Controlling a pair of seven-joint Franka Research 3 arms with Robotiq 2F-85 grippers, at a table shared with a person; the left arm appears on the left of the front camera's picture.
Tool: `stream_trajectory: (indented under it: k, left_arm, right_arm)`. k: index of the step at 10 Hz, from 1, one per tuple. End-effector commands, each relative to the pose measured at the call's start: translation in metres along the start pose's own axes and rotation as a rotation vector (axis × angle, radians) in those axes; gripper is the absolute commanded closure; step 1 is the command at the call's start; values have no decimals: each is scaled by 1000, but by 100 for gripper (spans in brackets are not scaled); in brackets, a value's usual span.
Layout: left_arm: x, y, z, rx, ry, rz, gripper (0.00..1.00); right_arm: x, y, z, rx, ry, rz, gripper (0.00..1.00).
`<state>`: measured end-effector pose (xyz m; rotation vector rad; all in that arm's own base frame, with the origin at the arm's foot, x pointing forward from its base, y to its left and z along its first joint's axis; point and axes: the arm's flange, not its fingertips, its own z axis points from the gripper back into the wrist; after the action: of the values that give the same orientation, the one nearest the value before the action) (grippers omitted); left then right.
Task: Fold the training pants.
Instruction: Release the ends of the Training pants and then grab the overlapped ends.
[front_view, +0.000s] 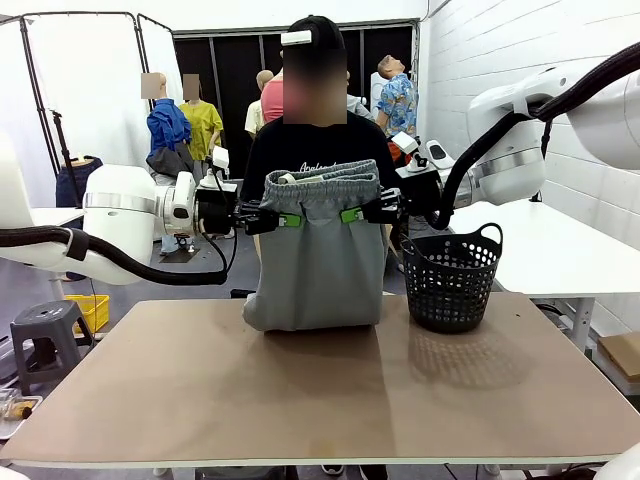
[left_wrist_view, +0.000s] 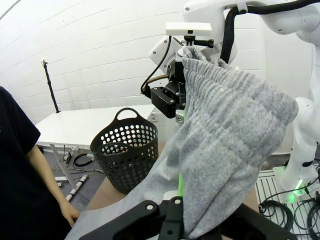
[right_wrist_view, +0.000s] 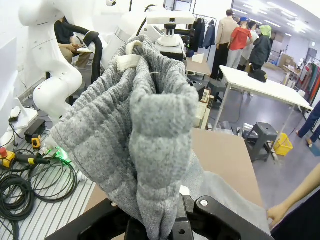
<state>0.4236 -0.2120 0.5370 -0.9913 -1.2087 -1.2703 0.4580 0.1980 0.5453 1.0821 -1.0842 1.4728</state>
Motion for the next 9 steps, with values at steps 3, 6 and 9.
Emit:
stream_trajectory:
  k: [3, 6, 9]
  left_arm:
    - [2, -1, -1, -3, -1, 0, 100]
    - [2, -1, -1, -3, -1, 0, 100]
    - [2, -1, -1, -3, -1, 0, 100]
  right_arm:
    - [0, 2, -1, -10, -26, -5, 100]
    - [0, 2, -1, -10, -26, -5, 100]
    - [0, 2, -1, -10, -26, -5, 100]
